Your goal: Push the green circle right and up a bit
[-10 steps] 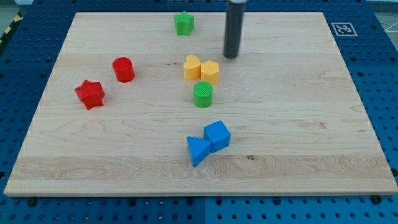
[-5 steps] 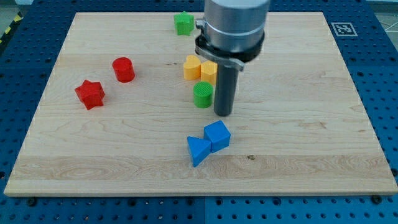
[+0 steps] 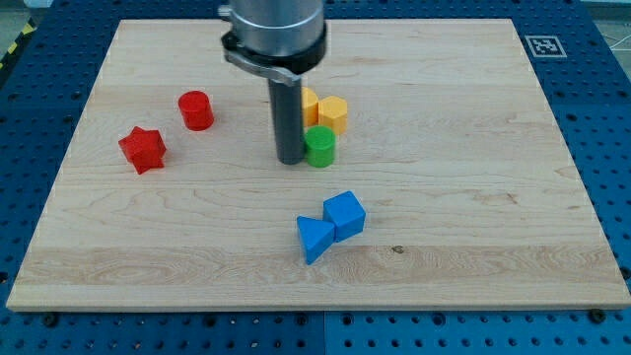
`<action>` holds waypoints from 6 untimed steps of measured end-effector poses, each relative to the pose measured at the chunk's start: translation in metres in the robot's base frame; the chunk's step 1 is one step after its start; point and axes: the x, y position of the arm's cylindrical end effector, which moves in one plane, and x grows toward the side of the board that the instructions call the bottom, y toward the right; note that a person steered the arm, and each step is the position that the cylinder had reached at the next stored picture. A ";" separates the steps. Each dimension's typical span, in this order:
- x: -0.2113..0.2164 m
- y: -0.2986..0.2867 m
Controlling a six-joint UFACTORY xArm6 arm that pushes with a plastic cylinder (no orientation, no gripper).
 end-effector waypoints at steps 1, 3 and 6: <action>0.000 0.035; 0.000 0.104; -0.051 0.101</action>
